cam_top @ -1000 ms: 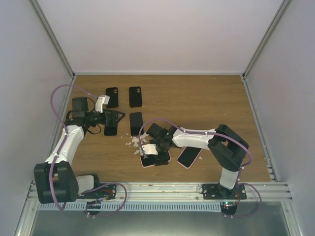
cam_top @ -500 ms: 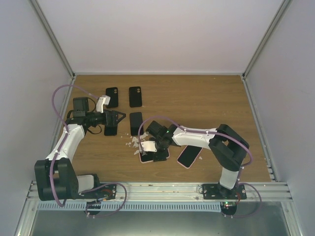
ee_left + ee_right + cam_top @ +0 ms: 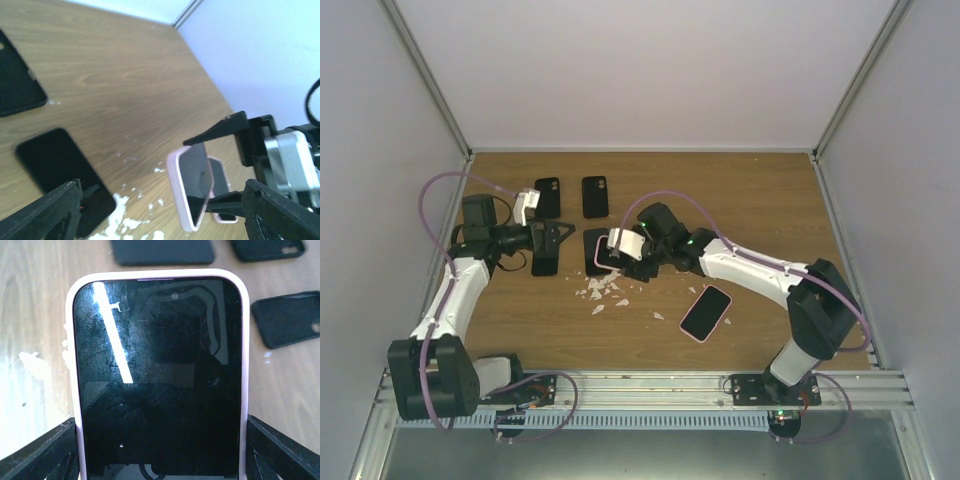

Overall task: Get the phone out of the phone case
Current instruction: Pick up the phone at the center of the board.

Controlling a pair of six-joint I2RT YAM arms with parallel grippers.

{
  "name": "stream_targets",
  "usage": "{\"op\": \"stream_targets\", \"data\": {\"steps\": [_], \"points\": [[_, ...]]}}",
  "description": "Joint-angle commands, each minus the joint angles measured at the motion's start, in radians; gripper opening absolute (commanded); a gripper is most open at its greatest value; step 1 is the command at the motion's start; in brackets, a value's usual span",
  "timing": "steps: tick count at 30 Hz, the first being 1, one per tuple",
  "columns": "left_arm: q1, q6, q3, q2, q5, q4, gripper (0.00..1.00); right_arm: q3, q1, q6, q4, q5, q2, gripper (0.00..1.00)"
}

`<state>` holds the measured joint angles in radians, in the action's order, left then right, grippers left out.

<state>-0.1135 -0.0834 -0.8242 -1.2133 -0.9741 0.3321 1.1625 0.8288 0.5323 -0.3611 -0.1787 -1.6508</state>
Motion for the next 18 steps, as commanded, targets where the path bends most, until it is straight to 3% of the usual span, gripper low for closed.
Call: {"op": "stream_targets", "data": {"steps": [1, 9, 18], "points": [[0.007, -0.090, -0.017, 0.058, -0.081, -0.132, 0.85, 0.056, -0.043, -0.091, 0.123, 0.011, 0.073, 0.70], [0.150, -0.191, -0.129, -0.048, -0.007, -0.189, 0.75, 0.117, -0.097, -0.140, 0.136, 0.027, 0.132, 0.70], [0.289, -0.254, -0.267, -0.184, 0.007, -0.239, 0.71, 0.123, -0.122, -0.177, 0.146, 0.065, 0.187, 0.69]]}}
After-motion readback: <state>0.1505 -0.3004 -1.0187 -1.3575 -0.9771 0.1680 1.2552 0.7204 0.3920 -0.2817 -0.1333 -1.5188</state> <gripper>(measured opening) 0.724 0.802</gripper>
